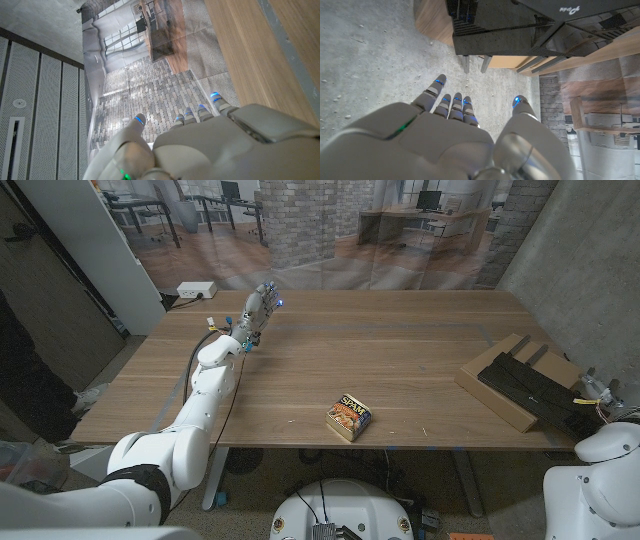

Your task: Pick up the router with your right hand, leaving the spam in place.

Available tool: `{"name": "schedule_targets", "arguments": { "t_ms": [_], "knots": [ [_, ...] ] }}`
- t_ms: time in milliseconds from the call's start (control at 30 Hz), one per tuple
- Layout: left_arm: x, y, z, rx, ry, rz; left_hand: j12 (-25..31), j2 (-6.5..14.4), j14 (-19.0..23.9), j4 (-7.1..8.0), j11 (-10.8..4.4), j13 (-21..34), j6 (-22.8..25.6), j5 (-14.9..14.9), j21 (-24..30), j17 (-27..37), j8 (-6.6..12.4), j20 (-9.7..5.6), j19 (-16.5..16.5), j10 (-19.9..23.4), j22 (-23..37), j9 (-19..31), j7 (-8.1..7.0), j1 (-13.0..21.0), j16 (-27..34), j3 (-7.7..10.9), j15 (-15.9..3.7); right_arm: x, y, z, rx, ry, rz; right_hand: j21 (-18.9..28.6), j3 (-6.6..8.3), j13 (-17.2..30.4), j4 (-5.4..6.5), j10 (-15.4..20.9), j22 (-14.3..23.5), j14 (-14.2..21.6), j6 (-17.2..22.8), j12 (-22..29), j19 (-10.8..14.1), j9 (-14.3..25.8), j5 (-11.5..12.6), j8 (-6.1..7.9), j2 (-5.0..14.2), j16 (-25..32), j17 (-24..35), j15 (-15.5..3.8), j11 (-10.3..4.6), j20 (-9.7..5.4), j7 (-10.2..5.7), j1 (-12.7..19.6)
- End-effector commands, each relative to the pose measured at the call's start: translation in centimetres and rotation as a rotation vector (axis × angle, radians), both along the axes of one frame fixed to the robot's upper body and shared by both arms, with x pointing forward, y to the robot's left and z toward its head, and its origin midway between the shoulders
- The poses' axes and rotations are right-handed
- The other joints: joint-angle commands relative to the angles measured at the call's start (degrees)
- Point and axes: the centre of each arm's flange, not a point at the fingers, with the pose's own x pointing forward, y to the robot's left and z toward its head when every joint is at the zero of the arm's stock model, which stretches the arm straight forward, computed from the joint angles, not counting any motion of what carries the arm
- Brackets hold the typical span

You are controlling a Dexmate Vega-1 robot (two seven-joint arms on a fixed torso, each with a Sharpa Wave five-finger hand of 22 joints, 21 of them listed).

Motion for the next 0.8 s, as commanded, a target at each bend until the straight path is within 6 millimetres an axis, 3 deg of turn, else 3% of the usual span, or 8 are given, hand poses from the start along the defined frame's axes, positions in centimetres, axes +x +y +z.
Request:
{"name": "schedule_targets", "arguments": {
  "t_ms": [33,800],
  "knots": [
    [-0.1,-0.1,0.3,0.001,-0.005,0.002,0.1,3.2,-5.5,0.0,0.28,0.2,-0.1,0.2,-0.4,0.3,0.09,0.18,-0.7,-0.1,0.1,0.3,0.24,-0.3,0.1,-0.13,0.09,0.1,-0.5,-1.0,0.058,0.024,-0.018,0.6,-0.3,0.2,0.04,0.2,0.2,0.7,0.4,0.2,0.8,0.3,-0.2,0.53,-0.01,0.6,0.3,0.14,0.01,0.38,0.25,-0.6],
    [-0.4,0.1,0.3,0.001,-0.01,0.005,0.1,3.3,-5.5,0.01,0.32,0.2,-0.1,0.2,-0.6,0.3,0.09,0.17,-0.7,-0.1,0.2,0.3,0.27,-0.3,0.1,-0.17,0.07,0.2,-0.7,-2.1,0.137,0.062,-0.038,1.2,-1.83,0.2,1.37,3.1,0.3,2.7,2.6,1.0,3.2,0.3,-0.7,1.13,-0.36,1.2,0.5,0.61,0.56,0.88,0.52,-3.4]
  ]
}}
